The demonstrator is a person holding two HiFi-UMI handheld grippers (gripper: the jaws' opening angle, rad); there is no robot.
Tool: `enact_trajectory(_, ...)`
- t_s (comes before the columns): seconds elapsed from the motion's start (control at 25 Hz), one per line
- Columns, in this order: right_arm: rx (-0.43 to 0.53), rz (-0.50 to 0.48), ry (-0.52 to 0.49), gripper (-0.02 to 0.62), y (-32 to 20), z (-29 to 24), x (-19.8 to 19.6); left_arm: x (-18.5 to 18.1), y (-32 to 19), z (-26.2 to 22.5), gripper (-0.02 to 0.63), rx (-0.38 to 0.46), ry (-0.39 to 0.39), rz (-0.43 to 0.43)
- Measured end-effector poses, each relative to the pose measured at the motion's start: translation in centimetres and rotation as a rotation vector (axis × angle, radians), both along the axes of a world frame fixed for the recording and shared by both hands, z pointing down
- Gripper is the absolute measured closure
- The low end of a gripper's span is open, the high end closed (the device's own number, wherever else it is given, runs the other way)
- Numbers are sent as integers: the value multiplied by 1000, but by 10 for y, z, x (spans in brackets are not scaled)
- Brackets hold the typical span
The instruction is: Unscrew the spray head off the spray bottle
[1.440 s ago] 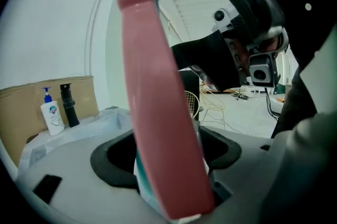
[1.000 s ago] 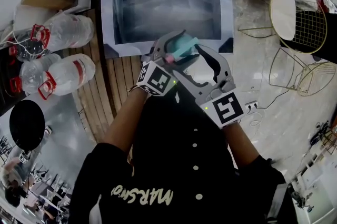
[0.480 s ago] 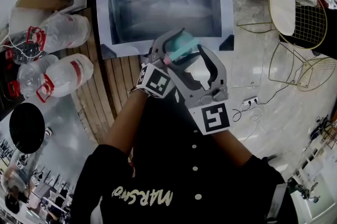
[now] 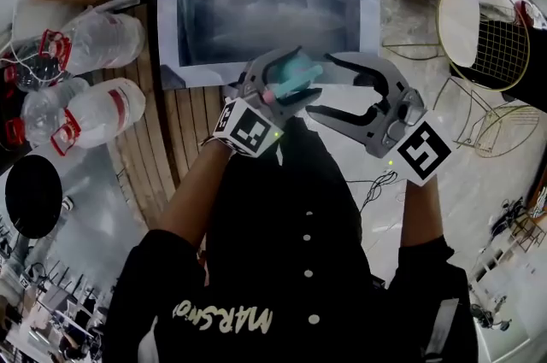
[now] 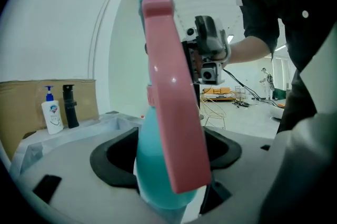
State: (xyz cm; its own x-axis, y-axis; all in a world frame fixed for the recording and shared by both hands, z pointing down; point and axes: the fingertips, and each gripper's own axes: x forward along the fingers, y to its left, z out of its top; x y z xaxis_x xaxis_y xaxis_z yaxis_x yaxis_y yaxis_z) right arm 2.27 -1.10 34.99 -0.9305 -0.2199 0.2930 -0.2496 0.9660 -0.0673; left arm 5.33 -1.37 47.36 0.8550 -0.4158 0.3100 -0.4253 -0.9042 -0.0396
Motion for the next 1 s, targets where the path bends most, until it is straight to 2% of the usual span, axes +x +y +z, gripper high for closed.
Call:
enact_trajectory(0.08,30,-105,34,334,-5,-2,-3,0,0,-1,236,-2,-1,4)
enact_trajectory(0.24,1,-320,86,352,1,2,-15,1,2,0,236,-3,-3,17)
enact_trajectory(0.36,-13,-396,118,353,6,13,-25,0,3,2,236,-1,-7,29)
enact_trajectory(0.48,0,-436,150,376,6,23,-33,0,3,3,236,-1,-8,38)
enact_trajectory(0.68,5,-479,157,485,10,29,-35,3,3,2,236,-2,-16,50)
enact_trajectory(1.0,23,-449,125,492,10,28,-35,0,2,1,236,6,-23,50)
